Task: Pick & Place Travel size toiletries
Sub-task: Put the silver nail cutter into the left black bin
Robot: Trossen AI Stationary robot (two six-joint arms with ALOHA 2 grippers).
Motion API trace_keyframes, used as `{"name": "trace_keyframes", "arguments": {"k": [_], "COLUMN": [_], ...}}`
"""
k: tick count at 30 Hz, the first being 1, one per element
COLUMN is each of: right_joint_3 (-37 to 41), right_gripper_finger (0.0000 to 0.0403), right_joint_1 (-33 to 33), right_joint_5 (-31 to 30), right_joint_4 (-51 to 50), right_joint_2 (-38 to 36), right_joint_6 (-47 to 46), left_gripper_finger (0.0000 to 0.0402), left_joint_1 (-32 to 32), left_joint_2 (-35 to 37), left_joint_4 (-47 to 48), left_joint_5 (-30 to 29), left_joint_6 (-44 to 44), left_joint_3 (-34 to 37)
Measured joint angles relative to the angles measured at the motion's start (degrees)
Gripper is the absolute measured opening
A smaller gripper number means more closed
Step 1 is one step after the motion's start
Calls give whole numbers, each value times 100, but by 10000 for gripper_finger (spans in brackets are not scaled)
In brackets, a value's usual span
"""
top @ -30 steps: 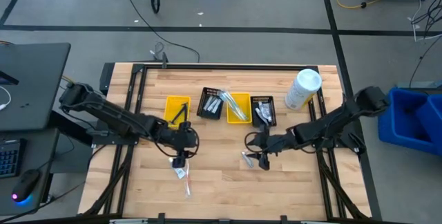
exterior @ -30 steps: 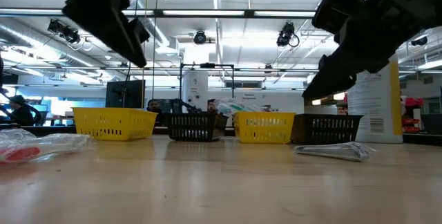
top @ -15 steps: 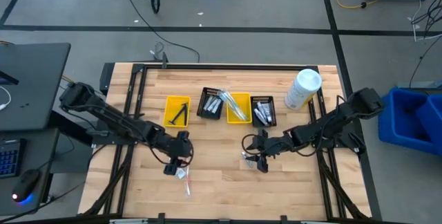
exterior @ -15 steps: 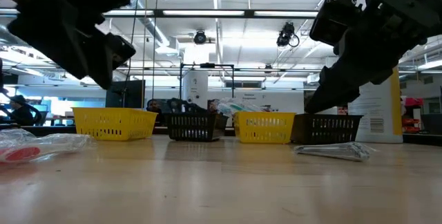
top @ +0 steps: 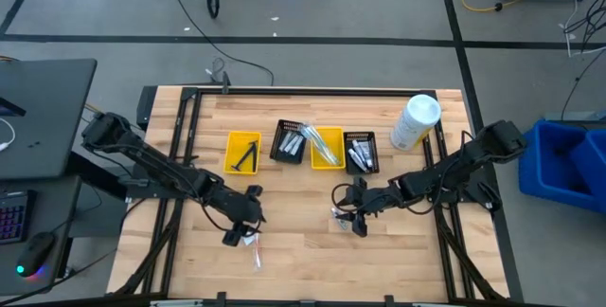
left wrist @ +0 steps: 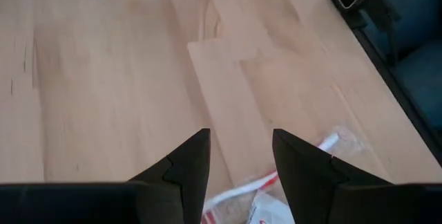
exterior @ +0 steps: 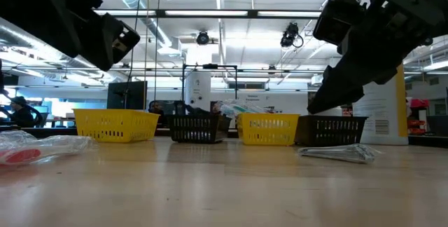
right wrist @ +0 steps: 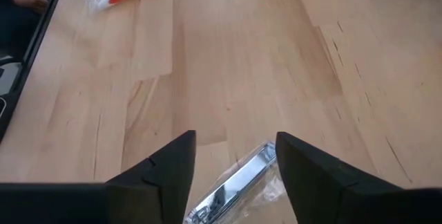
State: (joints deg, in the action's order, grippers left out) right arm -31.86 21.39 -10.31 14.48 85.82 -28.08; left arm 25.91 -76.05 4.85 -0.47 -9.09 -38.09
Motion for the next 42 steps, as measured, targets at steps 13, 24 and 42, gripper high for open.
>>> {"name": "trace_keyframes", "arguments": {"k": [13,24,42], "right_joint_3": [0,-422,-1318], "right_gripper_finger": [224,211,100], "right_joint_1": [491,659,545], "right_joint_5": [-436,-608,-716], "right_joint_4": [-437,-605,-2033], "right_joint_2": [0,947,1510], "right_joint_6": [-855,-1022,-931], "left_gripper_finger": [167,167,167], "left_joint_1": [-2,-13,-28], "left_joint_2": [0,-2,33], "left_joint_4": [-198,-417,-1561], "left_joint_5": [-514,-1270,-2414], "left_joint_6": [102,661,674], "left_joint_3": [0,0,-3]}}
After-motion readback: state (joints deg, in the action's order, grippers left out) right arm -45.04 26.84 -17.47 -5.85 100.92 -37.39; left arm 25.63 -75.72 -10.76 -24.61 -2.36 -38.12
